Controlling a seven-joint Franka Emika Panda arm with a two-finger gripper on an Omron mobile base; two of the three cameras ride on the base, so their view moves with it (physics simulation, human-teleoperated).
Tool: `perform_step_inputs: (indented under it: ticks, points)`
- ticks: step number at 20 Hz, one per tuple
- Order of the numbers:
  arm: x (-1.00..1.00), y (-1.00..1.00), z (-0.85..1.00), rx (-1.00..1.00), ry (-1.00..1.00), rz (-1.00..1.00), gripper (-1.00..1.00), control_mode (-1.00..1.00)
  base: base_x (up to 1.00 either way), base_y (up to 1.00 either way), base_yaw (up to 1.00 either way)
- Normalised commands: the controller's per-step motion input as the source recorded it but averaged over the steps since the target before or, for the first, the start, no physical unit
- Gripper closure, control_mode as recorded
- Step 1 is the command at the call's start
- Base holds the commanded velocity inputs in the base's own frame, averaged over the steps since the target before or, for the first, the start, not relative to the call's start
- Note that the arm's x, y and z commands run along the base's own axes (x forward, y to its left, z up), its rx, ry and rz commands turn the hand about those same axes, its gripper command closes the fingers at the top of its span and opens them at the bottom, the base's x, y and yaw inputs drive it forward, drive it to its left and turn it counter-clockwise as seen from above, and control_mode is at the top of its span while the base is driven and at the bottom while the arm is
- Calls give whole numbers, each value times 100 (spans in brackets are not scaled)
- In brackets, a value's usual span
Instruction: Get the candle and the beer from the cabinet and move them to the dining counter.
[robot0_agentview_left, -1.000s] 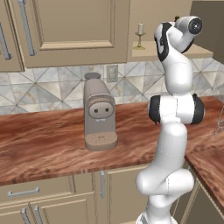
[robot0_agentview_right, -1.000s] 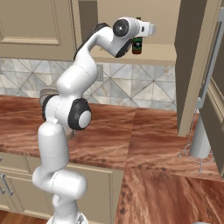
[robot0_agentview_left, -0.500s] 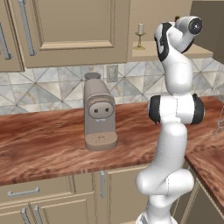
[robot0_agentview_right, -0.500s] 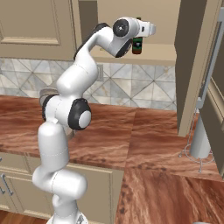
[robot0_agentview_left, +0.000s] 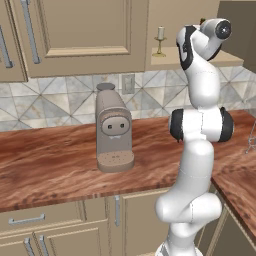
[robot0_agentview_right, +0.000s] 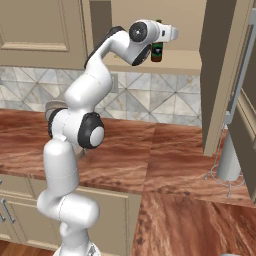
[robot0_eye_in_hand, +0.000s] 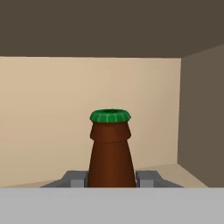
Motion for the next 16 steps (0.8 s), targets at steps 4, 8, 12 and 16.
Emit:
perform_step_inputs:
  ticks: [4, 8, 12, 16]
  points:
    - [0, 0, 0, 0, 0, 0, 100, -100, 0, 0, 0]
    - [-22, 0, 0, 0, 0, 0, 100, -100, 0, 0, 0]
    - [-59, 1, 0, 0, 0, 0, 100, -100, 0, 0, 0]
    - [-82, 7, -3, 0, -4, 0, 100, -100, 0, 0, 0]
